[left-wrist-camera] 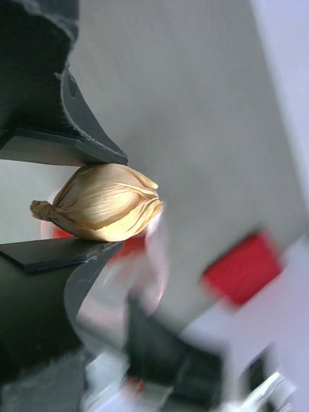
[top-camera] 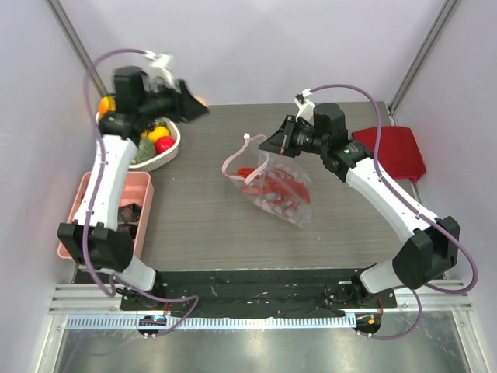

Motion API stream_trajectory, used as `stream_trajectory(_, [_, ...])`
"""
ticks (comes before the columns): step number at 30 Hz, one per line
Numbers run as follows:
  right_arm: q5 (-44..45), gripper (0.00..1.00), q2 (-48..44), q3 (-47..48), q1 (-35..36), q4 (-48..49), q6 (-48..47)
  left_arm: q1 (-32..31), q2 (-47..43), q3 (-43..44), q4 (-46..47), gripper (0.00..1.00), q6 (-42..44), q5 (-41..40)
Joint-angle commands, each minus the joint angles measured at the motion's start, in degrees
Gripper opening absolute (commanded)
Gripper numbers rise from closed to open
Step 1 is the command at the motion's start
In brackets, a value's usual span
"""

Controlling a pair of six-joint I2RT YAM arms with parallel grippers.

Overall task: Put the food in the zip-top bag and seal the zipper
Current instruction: Place the fake vegetable in the zipper food storage bag.

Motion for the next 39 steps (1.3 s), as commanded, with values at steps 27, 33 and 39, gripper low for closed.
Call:
stream_trajectory(27, [-5.5,0.01,-2.7,-0.6,-3.6,13.3,12.3,-4.5,2.9,1.6,7.5,1.0,-12.4,8.3])
stream_trajectory(33, [-5.0,0.01,-2.9,-1.7,-3.9,13.3,11.4,5.2,10.8,7.0,12.6,0.91,-11.8,-6.5])
stream_trajectory(39, [-4.8,0.01,-3.0,-2.0,-4.0,13.1,9.7,11.3,22.3,19.3,7.4,0.88,-3.8,-17.8])
